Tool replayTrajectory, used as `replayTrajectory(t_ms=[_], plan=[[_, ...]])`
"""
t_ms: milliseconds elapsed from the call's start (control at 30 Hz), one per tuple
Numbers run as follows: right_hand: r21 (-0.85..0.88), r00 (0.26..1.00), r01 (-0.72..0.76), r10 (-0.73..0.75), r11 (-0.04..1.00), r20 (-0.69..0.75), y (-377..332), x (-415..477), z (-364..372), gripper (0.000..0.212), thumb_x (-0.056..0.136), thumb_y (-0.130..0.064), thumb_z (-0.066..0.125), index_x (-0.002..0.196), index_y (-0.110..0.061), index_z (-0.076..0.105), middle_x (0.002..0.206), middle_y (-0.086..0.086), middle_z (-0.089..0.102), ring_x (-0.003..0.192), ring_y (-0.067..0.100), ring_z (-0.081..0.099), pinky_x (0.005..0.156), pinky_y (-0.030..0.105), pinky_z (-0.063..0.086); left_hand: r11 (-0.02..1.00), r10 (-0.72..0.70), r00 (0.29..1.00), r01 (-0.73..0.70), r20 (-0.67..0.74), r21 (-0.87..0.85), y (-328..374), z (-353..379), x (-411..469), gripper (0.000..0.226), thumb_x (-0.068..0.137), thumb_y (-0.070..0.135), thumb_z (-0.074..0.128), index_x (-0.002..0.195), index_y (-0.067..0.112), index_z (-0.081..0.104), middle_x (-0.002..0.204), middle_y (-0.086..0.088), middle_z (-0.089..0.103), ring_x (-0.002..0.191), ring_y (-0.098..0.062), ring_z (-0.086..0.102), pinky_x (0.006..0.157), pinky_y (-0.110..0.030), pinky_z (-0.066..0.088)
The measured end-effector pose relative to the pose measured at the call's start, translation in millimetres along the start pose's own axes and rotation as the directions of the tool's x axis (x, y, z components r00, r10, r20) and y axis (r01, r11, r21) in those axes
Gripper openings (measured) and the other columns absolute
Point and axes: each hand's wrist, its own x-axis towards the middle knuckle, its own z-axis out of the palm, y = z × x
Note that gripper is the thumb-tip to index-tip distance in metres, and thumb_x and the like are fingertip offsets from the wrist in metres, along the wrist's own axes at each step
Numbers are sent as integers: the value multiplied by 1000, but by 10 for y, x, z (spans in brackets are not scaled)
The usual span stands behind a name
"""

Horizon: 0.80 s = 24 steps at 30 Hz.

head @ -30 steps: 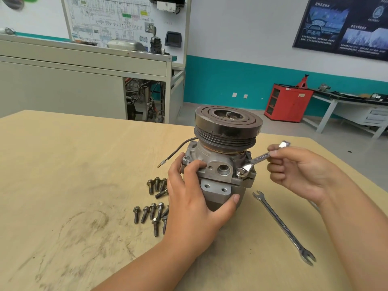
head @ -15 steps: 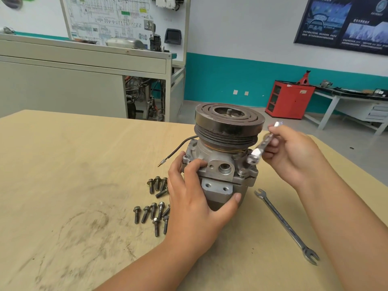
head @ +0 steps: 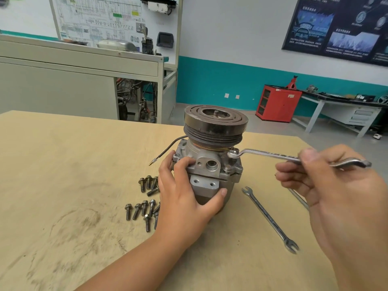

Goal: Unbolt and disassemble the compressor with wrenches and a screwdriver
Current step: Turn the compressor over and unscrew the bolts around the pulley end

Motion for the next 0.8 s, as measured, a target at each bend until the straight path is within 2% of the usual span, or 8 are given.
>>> replayTrajectory(t_ms=[67,133,233,333,400,567,667,800], plan=[[-159,988,152,-156,976,-11,10,-124,88,17,78,-34,64,69,-20,62,70,6,71,62,24,70,57,26,56,1000,-2,1000,2,7,-7,1,-6,2,64,65,62,65,103,61,12,130,28,11,137,-11,13,104,-24,18],[-212,972,230,-236,950,-3,47,-216,148,17,83,-30,64,71,-20,60,71,-1,72,63,19,71,60,26,57,1000,-2,1000,2,8,-2,-1,-8,1,65,63,60,63,105,59,13,132,25,11,138,-13,14,104,-26,19],[-341,958,272,-286,900,11,85,-290,206,18,82,-40,64,72,-26,59,73,-12,71,66,11,71,64,31,58,1000,-1,1000,1,4,20,-12,-4,-1,67,63,59,63,110,52,17,138,17,11,137,-15,15,105,-25,19],[-455,951,282,-309,845,17,102,-332,225,19,79,-49,61,75,-31,57,75,-14,70,66,12,70,63,41,56,1000,0,1000,0,5,15,-19,-10,-5,67,62,59,63,108,55,15,137,18,11,135,-8,13,103,-24,17],[-521,937,319,-345,792,49,94,-362,242,21,81,-49,59,75,-30,56,72,-12,69,63,11,68,60,36,55,1000,4,1000,-4,5,13,-20,-10,-6,66,62,60,63,105,59,13,135,22,11,134,-4,12,103,-24,17],[-633,892,419,-425,651,153,91,-484,312,31,85,-34,56,65,-11,61,64,-6,67,60,9,63,55,14,47,1000,-3,1000,3,5,5,-17,-5,2,67,61,60,64,104,60,12,134,24,11,132,0,11,101,-24,17],[-609,926,345,-367,714,95,95,-533,338,32,84,-36,55,63,-12,59,61,-8,66,58,6,62,55,11,46,1000,1,1000,-1,2,2,-18,-6,2,67,61,60,64,104,61,12,133,24,11,134,-2,12,102,-23,17],[-481,986,132,-163,867,-23,17,-477,279,29,78,-43,60,61,-20,55,58,-10,67,51,7,63,52,25,50,1000,5,1000,-4,8,-4,-17,-14,1,67,61,61,63,104,61,12,130,28,11,135,-3,10,103,-24,19]])
